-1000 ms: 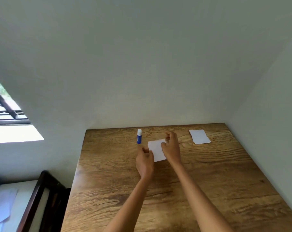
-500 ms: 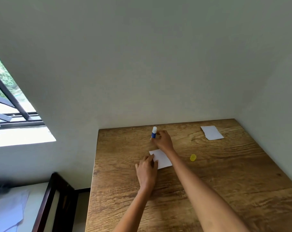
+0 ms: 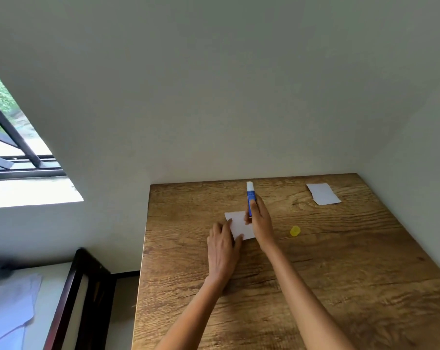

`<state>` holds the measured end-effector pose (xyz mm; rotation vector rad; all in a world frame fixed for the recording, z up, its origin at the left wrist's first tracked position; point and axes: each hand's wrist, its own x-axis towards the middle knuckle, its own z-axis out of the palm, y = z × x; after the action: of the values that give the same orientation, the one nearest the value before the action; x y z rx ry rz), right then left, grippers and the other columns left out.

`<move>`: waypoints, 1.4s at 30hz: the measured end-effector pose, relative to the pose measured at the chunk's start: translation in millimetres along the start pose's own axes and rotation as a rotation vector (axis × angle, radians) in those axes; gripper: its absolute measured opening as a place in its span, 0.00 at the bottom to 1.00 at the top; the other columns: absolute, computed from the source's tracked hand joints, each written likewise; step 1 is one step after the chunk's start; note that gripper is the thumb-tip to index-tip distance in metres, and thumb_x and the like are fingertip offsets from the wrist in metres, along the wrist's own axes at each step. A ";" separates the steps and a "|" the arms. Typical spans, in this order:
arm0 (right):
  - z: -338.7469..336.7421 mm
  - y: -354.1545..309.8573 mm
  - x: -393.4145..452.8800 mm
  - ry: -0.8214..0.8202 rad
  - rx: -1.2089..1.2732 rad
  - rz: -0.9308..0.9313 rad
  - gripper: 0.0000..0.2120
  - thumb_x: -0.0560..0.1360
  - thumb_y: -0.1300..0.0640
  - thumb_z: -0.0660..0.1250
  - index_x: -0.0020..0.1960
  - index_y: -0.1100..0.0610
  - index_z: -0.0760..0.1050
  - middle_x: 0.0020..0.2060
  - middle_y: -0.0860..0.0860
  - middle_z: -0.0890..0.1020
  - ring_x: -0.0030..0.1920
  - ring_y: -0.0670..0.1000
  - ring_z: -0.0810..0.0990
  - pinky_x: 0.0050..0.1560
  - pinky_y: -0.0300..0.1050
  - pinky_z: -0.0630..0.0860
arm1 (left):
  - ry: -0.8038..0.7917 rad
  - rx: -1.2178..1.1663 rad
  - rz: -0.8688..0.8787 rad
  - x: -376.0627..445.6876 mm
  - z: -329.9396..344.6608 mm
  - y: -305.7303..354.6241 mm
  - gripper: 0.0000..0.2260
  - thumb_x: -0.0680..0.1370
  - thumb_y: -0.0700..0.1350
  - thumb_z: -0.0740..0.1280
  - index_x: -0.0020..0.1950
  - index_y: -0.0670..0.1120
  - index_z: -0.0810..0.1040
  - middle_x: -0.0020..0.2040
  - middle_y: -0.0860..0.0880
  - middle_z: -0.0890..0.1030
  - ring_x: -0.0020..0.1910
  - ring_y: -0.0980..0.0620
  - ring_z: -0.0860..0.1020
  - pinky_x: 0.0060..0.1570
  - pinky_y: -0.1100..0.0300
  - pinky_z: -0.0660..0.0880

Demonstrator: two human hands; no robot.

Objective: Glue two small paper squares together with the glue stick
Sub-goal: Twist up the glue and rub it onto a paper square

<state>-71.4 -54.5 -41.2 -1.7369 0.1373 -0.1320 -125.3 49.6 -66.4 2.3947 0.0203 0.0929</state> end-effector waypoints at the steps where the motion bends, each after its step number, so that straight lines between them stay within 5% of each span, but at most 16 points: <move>1: -2.8 3.6 -6.0 0.020 0.033 -0.017 0.12 0.81 0.56 0.53 0.63 0.53 0.66 0.30 0.51 0.73 0.28 0.44 0.71 0.32 0.37 0.71 | 0.009 0.000 0.001 0.6 -2.0 -2.2 0.22 0.78 0.52 0.61 0.69 0.45 0.66 0.57 0.45 0.71 0.55 0.48 0.69 0.55 0.57 0.67; 6: -14.1 10.3 -21.8 0.207 0.266 0.029 0.12 0.80 0.58 0.56 0.62 0.54 0.70 0.41 0.54 0.79 0.34 0.45 0.77 0.35 0.36 0.76 | -0.035 0.101 0.048 3.7 -7.6 -11.6 0.16 0.79 0.49 0.59 0.64 0.45 0.73 0.62 0.45 0.69 0.61 0.46 0.67 0.59 0.54 0.64; 10: -12.9 19.4 -23.8 0.189 0.274 0.046 0.12 0.78 0.59 0.61 0.61 0.57 0.72 0.50 0.56 0.80 0.41 0.47 0.80 0.44 0.39 0.80 | -0.058 0.176 0.114 3.4 -5.8 -14.5 0.15 0.79 0.48 0.57 0.63 0.44 0.73 0.66 0.45 0.68 0.61 0.44 0.67 0.60 0.51 0.64; 14: -1.9 19.0 -23.7 0.225 0.248 0.026 0.08 0.76 0.61 0.65 0.55 0.59 0.74 0.44 0.59 0.78 0.34 0.44 0.78 0.38 0.36 0.79 | -0.045 0.234 0.154 3.8 -3.3 -17.4 0.17 0.79 0.48 0.57 0.66 0.45 0.71 0.64 0.46 0.72 0.60 0.44 0.70 0.58 0.50 0.66; 21: 14.7 25.7 -21.2 0.118 0.047 -0.019 0.05 0.72 0.59 0.70 0.46 0.54 0.75 0.39 0.51 0.80 0.36 0.41 0.78 0.37 0.32 0.75 | 0.064 0.387 0.221 2.6 -1.0 -21.5 0.15 0.73 0.50 0.55 0.47 0.51 0.81 0.43 0.54 0.81 0.42 0.51 0.78 0.37 0.57 0.76; 30: 29.6 37.0 -3.3 0.160 -0.320 -0.154 0.08 0.77 0.54 0.63 0.49 0.60 0.70 0.29 0.43 0.73 0.28 0.42 0.72 0.29 0.30 0.69 | 0.083 0.421 0.242 4.3 1.9 -23.1 0.06 0.71 0.49 0.65 0.43 0.50 0.80 0.41 0.53 0.81 0.40 0.50 0.78 0.36 0.57 0.75; 42: 31.2 47.2 2.9 0.077 -0.463 -0.231 0.11 0.77 0.49 0.63 0.45 0.57 0.73 0.35 0.53 0.79 0.35 0.50 0.77 0.36 0.40 0.71 | 0.097 0.413 0.235 4.1 5.6 -22.7 0.04 0.70 0.47 0.72 0.42 0.51 0.80 0.43 0.52 0.80 0.41 0.49 0.77 0.37 0.55 0.74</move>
<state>-64.2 -32.6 -93.0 -2.2086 0.0219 -0.3599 -120.5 62.7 -85.7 2.7937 -0.2166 0.3440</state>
